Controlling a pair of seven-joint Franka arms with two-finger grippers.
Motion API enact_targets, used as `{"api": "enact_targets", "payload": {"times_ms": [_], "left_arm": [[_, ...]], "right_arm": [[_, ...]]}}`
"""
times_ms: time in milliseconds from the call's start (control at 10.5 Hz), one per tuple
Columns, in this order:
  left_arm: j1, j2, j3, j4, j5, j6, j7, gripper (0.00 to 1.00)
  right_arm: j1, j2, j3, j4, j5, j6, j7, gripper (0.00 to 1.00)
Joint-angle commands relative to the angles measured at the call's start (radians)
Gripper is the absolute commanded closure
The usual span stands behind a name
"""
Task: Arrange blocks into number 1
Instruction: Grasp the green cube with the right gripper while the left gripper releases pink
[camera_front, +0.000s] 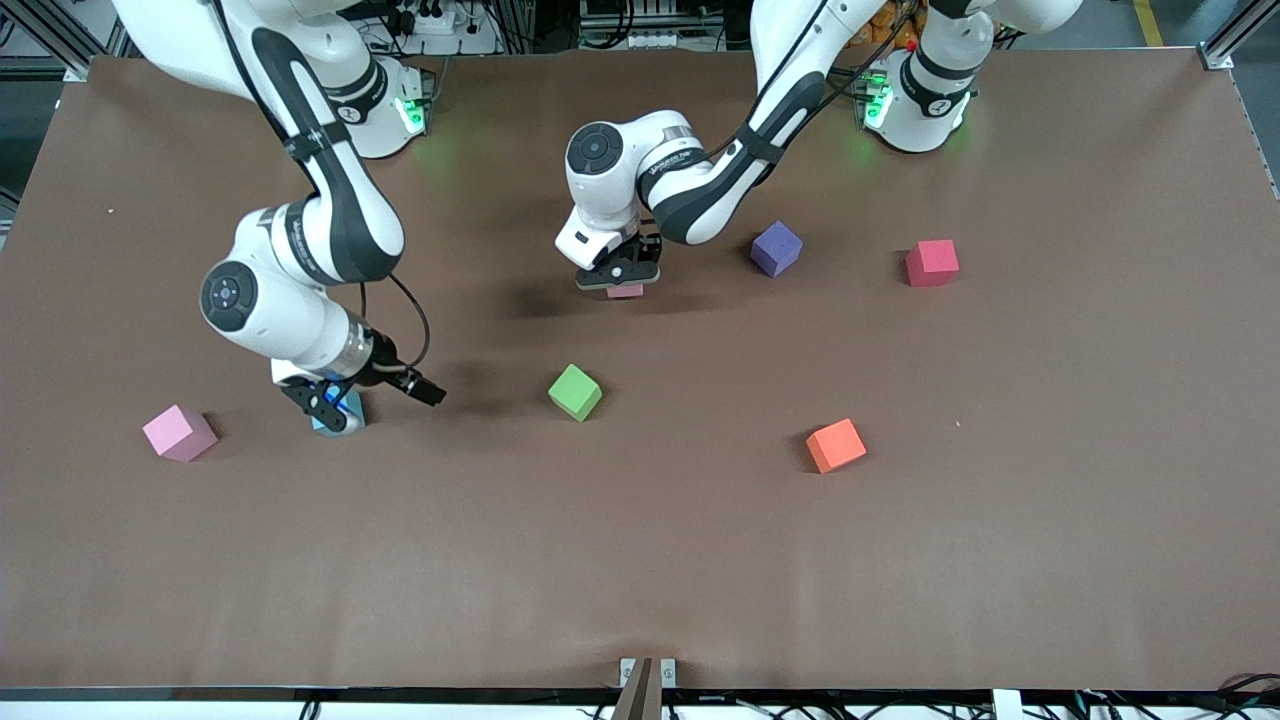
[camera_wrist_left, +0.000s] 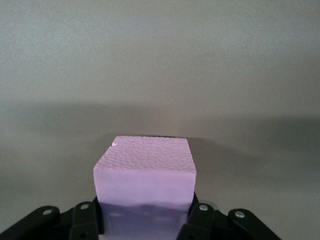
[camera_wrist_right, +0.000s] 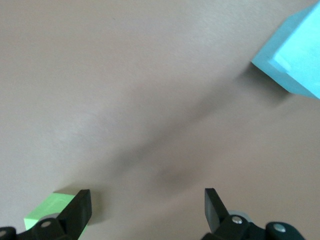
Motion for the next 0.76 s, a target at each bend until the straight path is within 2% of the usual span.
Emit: {"api": "enact_targets", "payload": {"times_ms": [0,286,477,668], "left_arm": [[-0.037,0.027,0.009,0.024,0.027,0.024,-0.017,1.00],[-0.039,0.028,0.007,0.025,0.027,0.039,-0.008,1.00],[-0.039,0.030,0.004,0.027,0.025,0.041,-0.006,1.00],[-0.049,0.031,0.004,0.027,0.024,0.053,-0.008,1.00]], "right_arm": [[0.008,0.072,0.002,0.101,0.012,-0.017,0.040,0.00],[0.046,0.127,-0.003,0.171,0.102,-0.008,0.159,0.00],[0.114,0.197,-0.037,0.254,0.115,-0.006,0.247,0.00],[0.145,0.234,-0.040,0.294,0.130,-0.003,0.300,0.00]]}}
